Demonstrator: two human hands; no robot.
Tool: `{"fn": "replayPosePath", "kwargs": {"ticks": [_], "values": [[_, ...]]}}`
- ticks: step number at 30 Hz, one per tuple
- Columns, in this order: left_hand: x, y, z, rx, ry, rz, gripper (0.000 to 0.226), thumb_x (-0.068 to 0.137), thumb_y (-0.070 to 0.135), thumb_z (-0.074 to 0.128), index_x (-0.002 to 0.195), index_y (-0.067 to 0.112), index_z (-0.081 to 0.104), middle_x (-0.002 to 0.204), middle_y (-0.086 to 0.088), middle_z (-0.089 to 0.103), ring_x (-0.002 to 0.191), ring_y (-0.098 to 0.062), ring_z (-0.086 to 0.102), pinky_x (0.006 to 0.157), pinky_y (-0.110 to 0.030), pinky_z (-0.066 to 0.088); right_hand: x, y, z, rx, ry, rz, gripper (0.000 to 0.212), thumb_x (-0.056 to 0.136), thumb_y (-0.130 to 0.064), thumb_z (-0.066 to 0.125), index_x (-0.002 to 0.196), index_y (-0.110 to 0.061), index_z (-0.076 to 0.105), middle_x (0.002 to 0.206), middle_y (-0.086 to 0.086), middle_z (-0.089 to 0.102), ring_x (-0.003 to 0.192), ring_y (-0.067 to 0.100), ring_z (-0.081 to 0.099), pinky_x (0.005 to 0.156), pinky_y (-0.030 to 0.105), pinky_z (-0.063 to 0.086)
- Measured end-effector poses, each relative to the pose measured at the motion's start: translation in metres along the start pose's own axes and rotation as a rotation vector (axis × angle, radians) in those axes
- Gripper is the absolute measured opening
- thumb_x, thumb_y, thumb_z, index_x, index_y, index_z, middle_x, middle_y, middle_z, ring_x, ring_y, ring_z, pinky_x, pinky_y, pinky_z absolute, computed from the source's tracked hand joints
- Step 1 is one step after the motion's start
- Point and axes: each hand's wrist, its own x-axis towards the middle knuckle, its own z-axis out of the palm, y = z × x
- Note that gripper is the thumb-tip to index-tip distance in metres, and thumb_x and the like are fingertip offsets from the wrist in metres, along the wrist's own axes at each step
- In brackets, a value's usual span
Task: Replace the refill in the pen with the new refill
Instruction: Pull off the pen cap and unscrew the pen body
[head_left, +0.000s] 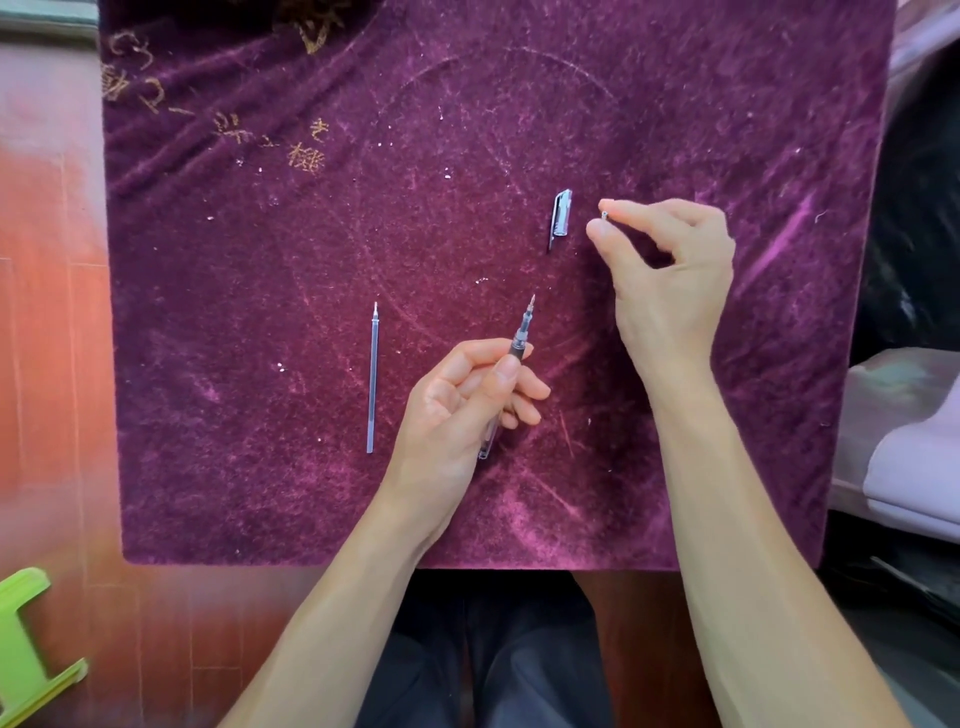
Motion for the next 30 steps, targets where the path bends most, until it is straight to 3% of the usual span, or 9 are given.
{"fn": "replayPosePath", "kwargs": {"ticks": [2,3,5,7,15,22,27,30], "values": [[0.002,0.000,0.001,0.008,-0.001,-0.001,0.025,0.098,0.039,0.065,0.115,0.022,0.071,0.095,-0.004,0.076,0.079,-0.014,0.069,0.076,-0.027,0.053,0.006,0.001,0.004,-0.058,0.009,0.030,0.019,0.090,-0.043,0.081,0.104,-0.054,0.073,0.124,-0.015,0.054,0.120,0.008,0.046,0.114,0.033,0.039],[0.002,0.000,0.001,0.011,-0.001,-0.001,0.026,0.097,0.042,0.066,0.114,0.023,0.071,0.095,-0.004,0.076,0.079,-0.014,0.069,0.076,-0.027,0.053,0.009,0.002,0.005,-0.079,0.008,0.045,0.019,0.090,-0.046,0.081,0.103,-0.056,0.072,0.127,-0.018,0.052,0.120,0.005,0.041,0.114,0.022,0.032],[0.003,0.001,0.001,0.015,0.000,-0.003,0.028,0.095,0.044,0.067,0.113,0.024,0.072,0.095,-0.004,0.076,0.079,-0.014,0.069,0.076,-0.027,0.053,0.011,0.004,0.007,-0.112,0.000,0.063,0.018,0.089,-0.050,0.080,0.102,-0.058,0.071,0.134,-0.019,0.051,0.120,0.001,0.035,0.105,0.010,0.020],[0.003,0.001,0.001,0.014,0.004,-0.004,0.028,0.094,0.045,0.067,0.113,0.024,0.072,0.094,-0.004,0.076,0.079,-0.013,0.069,0.075,-0.026,0.053,0.010,0.005,0.008,-0.143,-0.008,0.067,0.017,0.088,-0.051,0.080,0.101,-0.059,0.072,0.139,-0.018,0.050,0.121,0.002,0.034,0.101,0.008,0.015],[0.004,-0.003,0.004,0.020,0.015,-0.015,0.023,0.097,0.041,0.066,0.113,0.025,0.072,0.094,-0.004,0.076,0.078,-0.013,0.068,0.075,-0.026,0.052,0.003,0.010,0.005,-0.211,-0.012,0.040,0.015,0.090,-0.050,0.078,0.105,-0.053,0.077,0.149,-0.012,0.050,0.129,0.013,0.040,0.102,0.021,0.017],[0.003,-0.003,0.007,0.033,0.019,-0.010,0.020,0.099,0.034,0.062,0.113,0.023,0.072,0.093,-0.003,0.076,0.076,-0.013,0.068,0.074,-0.026,0.052,0.005,0.012,0.000,-0.250,-0.023,0.036,0.025,0.089,-0.050,0.078,0.115,-0.046,0.079,0.149,-0.014,0.049,0.124,0.004,0.034,0.107,0.029,0.019],[0.002,-0.002,0.008,0.036,0.016,-0.007,0.020,0.098,0.033,0.062,0.113,0.023,0.072,0.092,-0.004,0.076,0.076,-0.013,0.068,0.074,-0.027,0.052,0.007,0.012,-0.003,-0.237,-0.029,0.027,0.015,0.092,-0.047,0.077,0.107,-0.045,0.080,0.147,-0.013,0.051,0.121,0.002,0.034,0.105,0.028,0.020],[0.003,-0.002,0.008,0.042,0.018,-0.003,0.021,0.099,0.033,0.062,0.114,0.020,0.071,0.093,-0.004,0.076,0.076,-0.013,0.068,0.074,-0.027,0.052,0.008,0.010,-0.003,-0.230,-0.039,0.020,0.012,0.092,-0.048,0.076,0.103,-0.047,0.079,0.145,-0.012,0.052,0.121,0.003,0.036,0.099,0.015,0.018]]}}
